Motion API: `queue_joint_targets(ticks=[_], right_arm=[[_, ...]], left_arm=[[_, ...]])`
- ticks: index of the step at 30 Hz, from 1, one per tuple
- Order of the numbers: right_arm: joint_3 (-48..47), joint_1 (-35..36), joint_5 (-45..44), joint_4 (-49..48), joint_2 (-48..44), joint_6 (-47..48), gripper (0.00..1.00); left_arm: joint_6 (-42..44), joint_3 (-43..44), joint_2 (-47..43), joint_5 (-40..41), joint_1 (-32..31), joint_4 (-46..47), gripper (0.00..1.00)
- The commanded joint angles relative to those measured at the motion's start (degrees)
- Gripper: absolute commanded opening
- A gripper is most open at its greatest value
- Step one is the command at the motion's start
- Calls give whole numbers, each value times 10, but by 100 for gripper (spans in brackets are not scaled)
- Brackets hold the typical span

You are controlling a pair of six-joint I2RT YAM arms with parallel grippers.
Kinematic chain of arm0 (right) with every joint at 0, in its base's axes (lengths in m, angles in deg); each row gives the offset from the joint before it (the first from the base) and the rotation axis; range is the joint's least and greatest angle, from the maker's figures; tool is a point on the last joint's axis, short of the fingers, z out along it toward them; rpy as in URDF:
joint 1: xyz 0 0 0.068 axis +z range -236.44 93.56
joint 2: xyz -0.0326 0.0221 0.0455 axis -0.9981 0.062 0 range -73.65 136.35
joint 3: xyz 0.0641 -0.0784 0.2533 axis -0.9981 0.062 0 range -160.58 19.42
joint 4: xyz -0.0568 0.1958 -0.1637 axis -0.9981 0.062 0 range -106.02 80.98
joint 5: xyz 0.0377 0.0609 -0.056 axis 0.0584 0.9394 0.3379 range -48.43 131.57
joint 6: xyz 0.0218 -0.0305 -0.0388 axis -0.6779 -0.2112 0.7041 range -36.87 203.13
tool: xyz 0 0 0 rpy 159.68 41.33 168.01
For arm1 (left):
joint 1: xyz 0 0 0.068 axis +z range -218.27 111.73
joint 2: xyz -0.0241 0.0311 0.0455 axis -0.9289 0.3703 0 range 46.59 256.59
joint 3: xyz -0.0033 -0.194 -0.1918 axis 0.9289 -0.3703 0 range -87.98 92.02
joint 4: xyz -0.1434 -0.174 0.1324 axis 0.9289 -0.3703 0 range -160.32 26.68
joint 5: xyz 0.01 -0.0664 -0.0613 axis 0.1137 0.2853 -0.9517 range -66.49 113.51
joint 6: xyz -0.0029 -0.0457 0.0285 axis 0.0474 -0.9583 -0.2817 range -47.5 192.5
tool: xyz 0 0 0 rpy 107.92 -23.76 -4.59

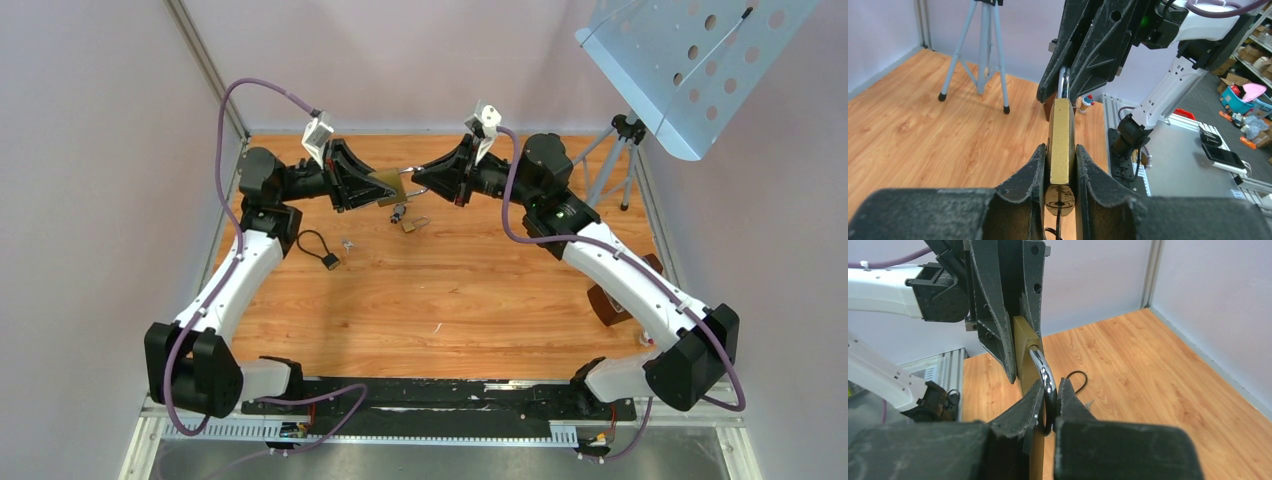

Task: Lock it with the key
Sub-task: Lock the lock.

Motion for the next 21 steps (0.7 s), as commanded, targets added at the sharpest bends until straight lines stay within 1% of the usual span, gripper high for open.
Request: queue_joint_targets(ticks=[1,3,5,6,7,8,9,10,11,12,14,17,21], right_arm=[[-13,108,124,-1,54,-13,0],[-16,111,129,1,58,-8,0],[-17,114,140,-1,62,-2,0],[-18,115,147,-4,65,0,0],[-19,115,154,-7,67,0,0],[-21,115,163,-11,70,1,0],[-22,116,170,-15,74,0,0],[-25,116,176,-18,76,0,0],[-28,118,182,-21,80,0,0],[-32,120,187,-21,84,2,0],[-34,122,188,-18,88,8,0],[-37,122,174,-12,90,12,0],[-37,108,80,6,75,-17,0]], left_arm=[[3,64,33,120,-80,112,0],[-27,68,45,118,-81,142,0],[-63,73,61,113,-81,193,0],[-81,76,68,105,-81,235,0],[-127,82,84,100,-81,265,0],[-152,86,93,91,-81,330,0],[-202,95,113,86,-81,361,0],[-226,101,122,82,-81,417,0],[-266,110,139,81,-81,439,0],[-279,115,149,81,-81,470,0],[-289,122,151,85,-82,478,0],[-268,124,146,85,-82,460,0],[-232,110,127,95,-78,411,0]])
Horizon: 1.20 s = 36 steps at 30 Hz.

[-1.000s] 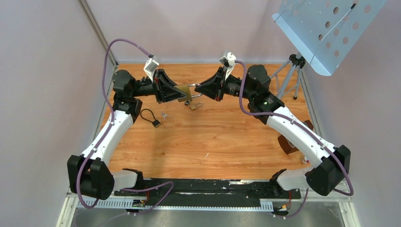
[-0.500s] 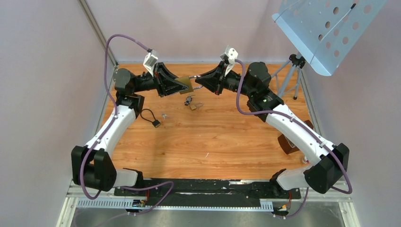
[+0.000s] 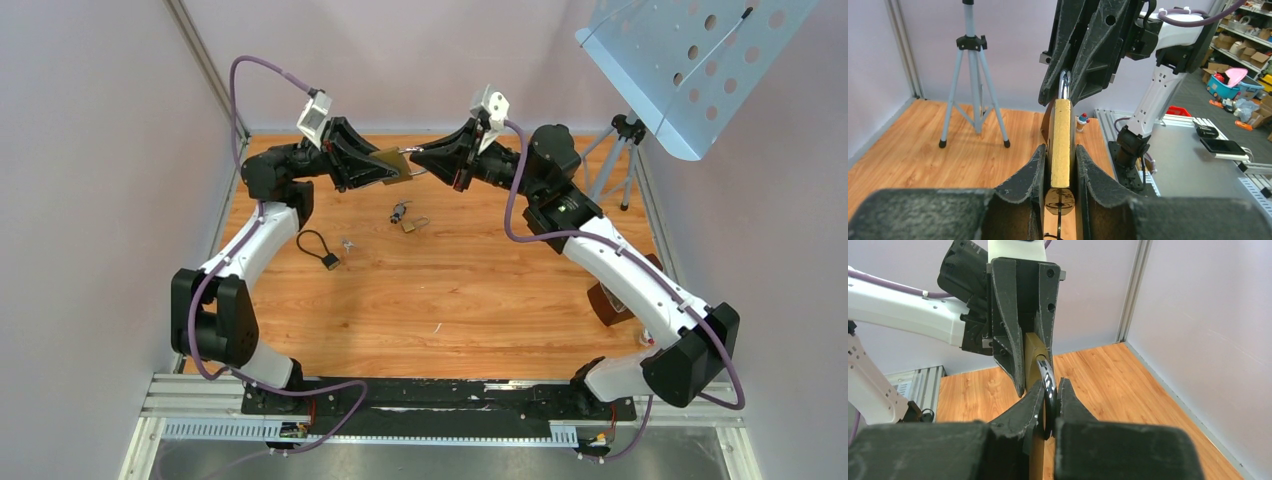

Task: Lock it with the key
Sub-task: Lock the lock.

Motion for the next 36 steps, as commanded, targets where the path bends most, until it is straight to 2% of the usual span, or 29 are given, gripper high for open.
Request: queue_joint_targets(ticks=[1,3,6,7,10,11,12,15,18,23,28,31,34,36], right_arm=[[11,98,70,41,49,-82,0],[20,72,44,38,30,-112,1],[54,39,8,16,-15,-136,15],[65,33,-5,9,-30,-137,29],[88,26,-53,-17,-68,-149,63],[93,25,-65,-26,-77,-156,71],[98,24,-77,-35,-86,-162,77],[112,13,-140,-67,-99,-202,84],[133,-14,-125,-121,-104,-284,85],[140,-24,-90,-170,-99,-337,87],[123,-24,-66,-229,-73,-411,86],[93,-24,-42,-258,-37,-449,78],[66,-24,-24,-271,-5,-483,68],[58,-24,-20,-295,8,-494,57]], left_arm=[[31,24,-33,128,-75,-16,0],[66,8,-53,136,-66,-56,0],[90,-18,-80,151,-50,-106,0],[99,-30,-92,155,-46,-116,0],[120,-43,-115,176,-45,-174,0],[128,-48,-126,183,-45,-186,0],[132,-50,-131,199,-45,-215,0],[143,-63,-162,233,-45,-260,0],[146,-77,-192,265,-45,-295,0],[140,-82,-223,296,-45,-332,0],[95,-87,-236,317,-45,-326,0],[80,-84,-238,312,-45,-325,0],[101,-74,-246,311,-45,-360,0],[109,-68,-248,306,-45,-378,0]])
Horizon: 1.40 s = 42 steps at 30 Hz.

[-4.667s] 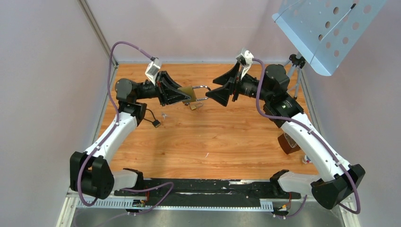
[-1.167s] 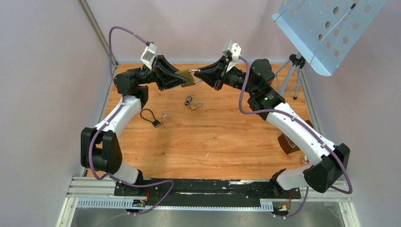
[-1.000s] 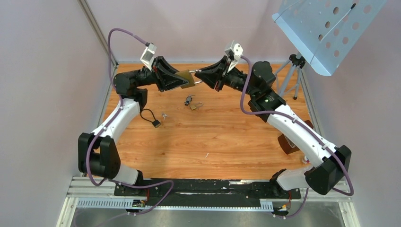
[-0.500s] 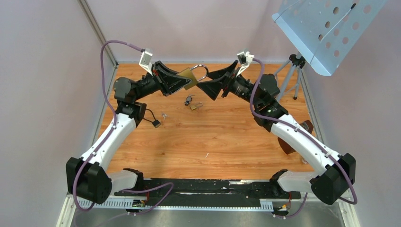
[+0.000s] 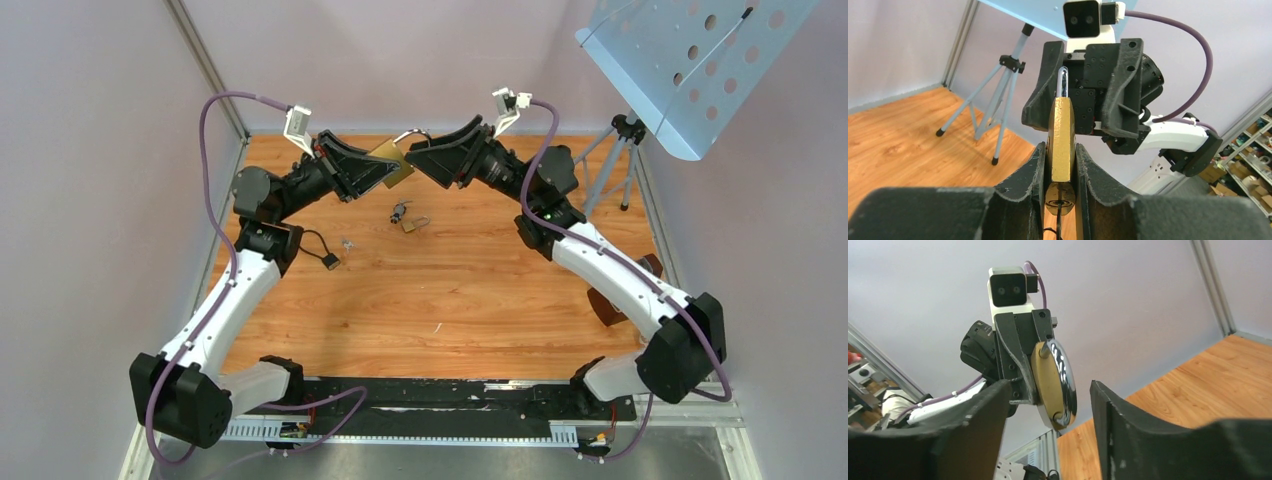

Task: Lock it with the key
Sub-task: Lock the lock.

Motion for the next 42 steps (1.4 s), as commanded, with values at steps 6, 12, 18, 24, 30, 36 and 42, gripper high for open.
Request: queue_joint_targets(ticks=[6,12,18,24,30,36,42], right_arm=[[-56,1,40,-97,42,-65,34],[-66,1,43,-80,43,-49,0],[-65,-3,7,-44,19,-16,0],[-72,-17,26,-13,-8,21,0],[-70,-20,38,3,-32,52,0],[-61,-20,61,-21,-41,36,0],[-60,-21,65,-24,-44,40,0]], left_arm=[[-5,23,-29,23,0,8,4],[-3,21,-33,25,0,15,36],[12,12,-36,-6,3,35,74],[20,-18,-32,-42,19,58,83],[17,-15,-6,-124,32,55,82],[-35,-16,12,-183,42,126,82],[-86,-18,24,-213,42,184,60]])
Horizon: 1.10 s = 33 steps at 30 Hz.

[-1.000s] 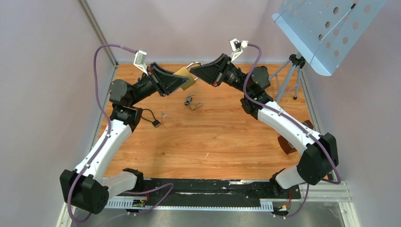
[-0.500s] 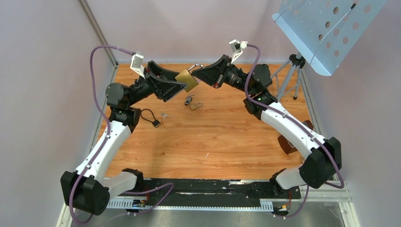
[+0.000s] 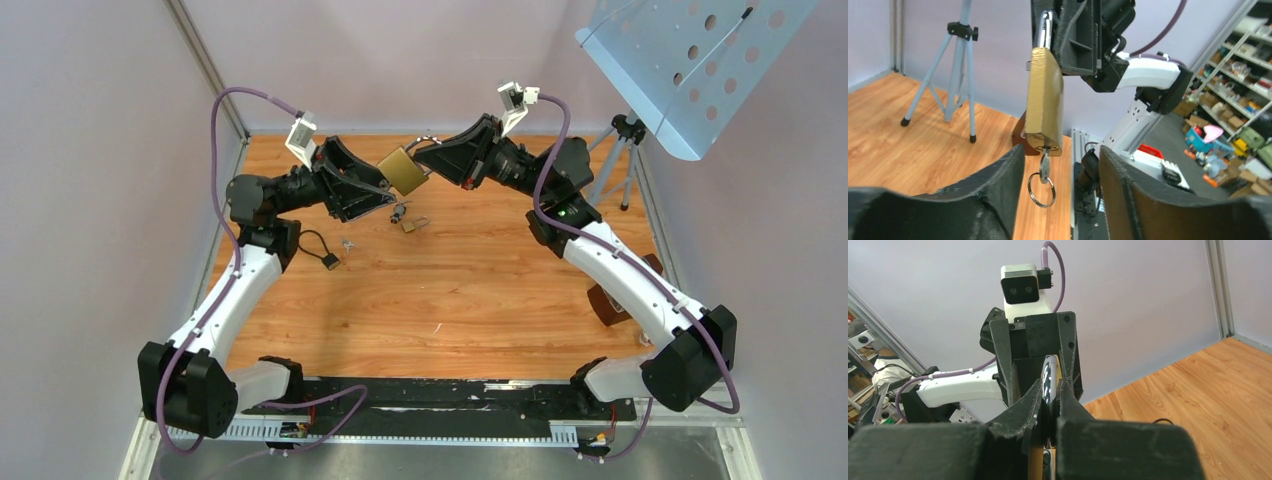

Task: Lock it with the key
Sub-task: Lock the lock, then place the lock at the center of the board.

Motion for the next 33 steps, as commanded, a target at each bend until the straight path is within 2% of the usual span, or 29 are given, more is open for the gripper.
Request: queue_joint_targets(ticks=[1,2,8,11,13,20,28,33], right_arm=[[-21,-1,-5,-76,-32,1,0],[-21,-2,-5,-77,-32,3,0],[-13,-1,-12,-82,-39,10,0],[-11,-1,-15,-81,-42,13,0],[-7,-1,-21,-82,-47,19,0],[13,-1,-49,-84,-68,42,0],[38,-17,-94,-82,-101,65,0],[38,-28,-155,-5,-110,74,0]], left_arm=[[-35,1,0,-36,3,64,56],[-34,0,0,-36,4,62,51],[12,1,-12,-48,6,-7,32],[65,10,-20,-55,7,-61,12],[104,17,-28,-58,9,-129,1],[246,38,-64,-40,12,-277,0],[282,38,-72,-60,21,-326,0],[330,37,-58,-8,22,-408,0]])
